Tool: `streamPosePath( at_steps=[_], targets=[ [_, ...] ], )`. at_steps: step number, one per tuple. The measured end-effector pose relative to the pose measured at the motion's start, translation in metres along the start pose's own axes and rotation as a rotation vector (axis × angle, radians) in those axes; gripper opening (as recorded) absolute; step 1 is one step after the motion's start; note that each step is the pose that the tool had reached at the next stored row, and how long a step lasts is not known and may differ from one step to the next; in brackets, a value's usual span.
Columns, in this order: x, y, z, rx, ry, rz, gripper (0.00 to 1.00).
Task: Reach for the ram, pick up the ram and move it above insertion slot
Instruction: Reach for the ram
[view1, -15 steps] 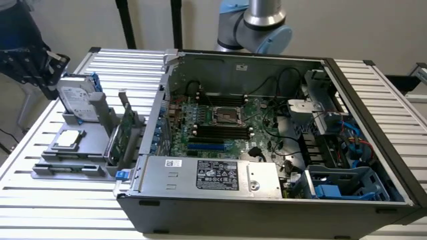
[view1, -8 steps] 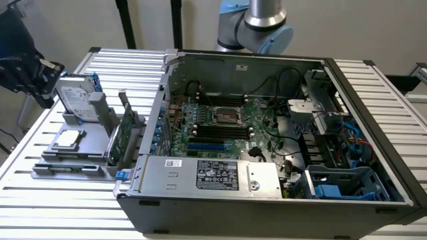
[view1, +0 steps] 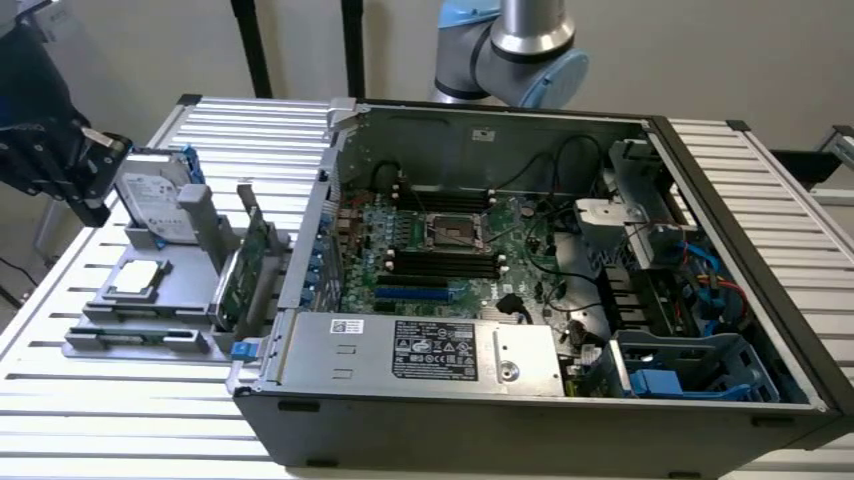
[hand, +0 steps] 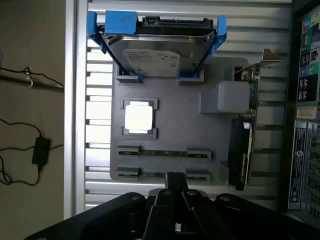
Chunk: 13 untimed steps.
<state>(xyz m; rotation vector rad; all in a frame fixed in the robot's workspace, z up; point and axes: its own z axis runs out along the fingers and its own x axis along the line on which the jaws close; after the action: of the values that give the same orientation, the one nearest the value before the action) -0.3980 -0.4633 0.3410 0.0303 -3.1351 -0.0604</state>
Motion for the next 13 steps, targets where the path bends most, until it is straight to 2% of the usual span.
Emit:
streamPosePath(
  at_steps=[6,13],
  targets=[
    [-0.0008,-0.0024,-0.0001,-0.0038,0.0004,-0.01,0.11],
    [-0.0008,-0.0025,-0.0001,-0.0032,0.0055,-0.135,0.11]
  ],
)
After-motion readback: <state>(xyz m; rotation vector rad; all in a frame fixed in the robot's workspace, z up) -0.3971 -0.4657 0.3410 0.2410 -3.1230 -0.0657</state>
